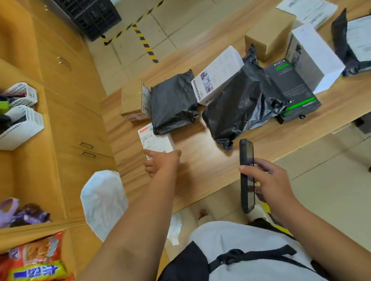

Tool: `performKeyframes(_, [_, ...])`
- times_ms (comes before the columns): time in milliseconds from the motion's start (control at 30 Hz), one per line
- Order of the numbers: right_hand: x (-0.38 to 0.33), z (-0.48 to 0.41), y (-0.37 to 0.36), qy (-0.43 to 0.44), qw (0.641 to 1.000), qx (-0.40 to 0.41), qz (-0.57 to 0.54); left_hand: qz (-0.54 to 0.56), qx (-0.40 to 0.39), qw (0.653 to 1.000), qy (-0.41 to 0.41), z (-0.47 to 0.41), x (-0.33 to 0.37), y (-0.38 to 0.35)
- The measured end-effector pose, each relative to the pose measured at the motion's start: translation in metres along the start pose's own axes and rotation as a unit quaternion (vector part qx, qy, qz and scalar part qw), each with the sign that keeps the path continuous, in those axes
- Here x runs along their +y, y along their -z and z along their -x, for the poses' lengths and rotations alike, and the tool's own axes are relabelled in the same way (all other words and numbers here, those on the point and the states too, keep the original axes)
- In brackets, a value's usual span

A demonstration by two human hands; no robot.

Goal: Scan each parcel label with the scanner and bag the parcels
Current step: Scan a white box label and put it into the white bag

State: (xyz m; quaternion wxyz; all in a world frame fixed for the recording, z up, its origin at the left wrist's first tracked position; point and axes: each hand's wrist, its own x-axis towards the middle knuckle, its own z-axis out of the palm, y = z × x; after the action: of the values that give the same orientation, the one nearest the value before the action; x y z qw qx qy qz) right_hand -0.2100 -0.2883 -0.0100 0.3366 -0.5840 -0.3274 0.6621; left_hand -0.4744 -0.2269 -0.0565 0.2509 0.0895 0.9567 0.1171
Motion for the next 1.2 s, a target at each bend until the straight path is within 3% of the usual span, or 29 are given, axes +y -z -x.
performKeyframes(233, [0.001,-0.014,-0.007,-0.025,0.997,-0.062,0.033,-0.012,-0.028,1.0,-0.003,0.03,-0.073,0.016])
performKeyframes(567, [0.0,-0.02,-0.018,-0.038,0.979,-0.164,0.112,0.071,-0.044,0.996,0.024,0.097,-0.128,-0.002])
performKeyframes(667, [-0.005,-0.016,-0.017,-0.036,0.975,-0.176,0.134,0.159,-0.045,0.986,0.006,0.106,-0.135,-0.007])
performKeyframes(767, [-0.013,-0.014,-0.008,-0.033,0.973,-0.173,0.149,0.319,-0.05,0.946,0.035,0.102,-0.136,-0.001])
performKeyframes(867, [-0.025,-0.016,0.004,-0.021,0.962,-0.195,0.188,0.401,-0.07,0.91,0.079,0.089,-0.134,0.01])
performKeyframes(933, [-0.038,-0.023,0.011,-0.014,0.94,-0.228,0.253,0.426,-0.084,0.898,0.078,0.083,-0.132,0.015])
performKeyframes(1067, [-0.072,-0.035,0.017,-0.023,0.849,-0.334,0.408,0.458,-0.147,0.875,0.058,0.081,-0.126,0.015])
performKeyframes(1200, [-0.097,-0.036,0.012,0.03,0.75,-0.369,0.548,0.414,-0.154,0.897,0.021,0.083,-0.124,0.01])
